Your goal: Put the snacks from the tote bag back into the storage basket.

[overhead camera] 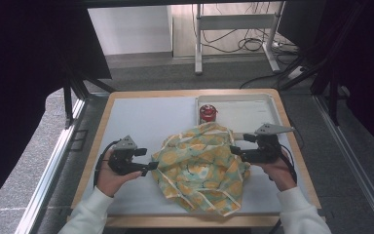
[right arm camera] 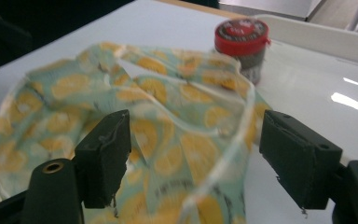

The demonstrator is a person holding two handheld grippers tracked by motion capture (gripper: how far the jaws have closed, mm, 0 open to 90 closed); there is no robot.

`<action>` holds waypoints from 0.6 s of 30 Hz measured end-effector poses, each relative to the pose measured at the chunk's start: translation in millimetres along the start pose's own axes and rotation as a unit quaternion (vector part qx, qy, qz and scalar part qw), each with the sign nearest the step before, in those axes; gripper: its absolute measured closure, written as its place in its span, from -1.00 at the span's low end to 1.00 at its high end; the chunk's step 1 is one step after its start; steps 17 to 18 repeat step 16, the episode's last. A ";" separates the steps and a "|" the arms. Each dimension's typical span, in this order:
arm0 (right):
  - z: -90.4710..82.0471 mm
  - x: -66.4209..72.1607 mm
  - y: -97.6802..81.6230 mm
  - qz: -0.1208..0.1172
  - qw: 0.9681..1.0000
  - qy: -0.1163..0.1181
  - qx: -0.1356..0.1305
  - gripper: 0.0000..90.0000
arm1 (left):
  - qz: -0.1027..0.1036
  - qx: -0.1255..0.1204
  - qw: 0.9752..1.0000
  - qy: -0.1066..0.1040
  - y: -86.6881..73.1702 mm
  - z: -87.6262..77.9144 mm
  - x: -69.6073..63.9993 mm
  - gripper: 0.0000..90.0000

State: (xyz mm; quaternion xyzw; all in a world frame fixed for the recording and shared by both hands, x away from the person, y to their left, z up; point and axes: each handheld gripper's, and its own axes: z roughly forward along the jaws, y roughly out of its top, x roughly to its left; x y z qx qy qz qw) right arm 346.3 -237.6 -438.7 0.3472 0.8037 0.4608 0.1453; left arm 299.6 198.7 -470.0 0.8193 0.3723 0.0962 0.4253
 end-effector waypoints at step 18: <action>-10.5 0.8 -17.7 -0.001 1.000 0.001 -0.014 -0.47 | 0.003 0.001 1.000 -0.002 2.4 2.7 1.2 -0.39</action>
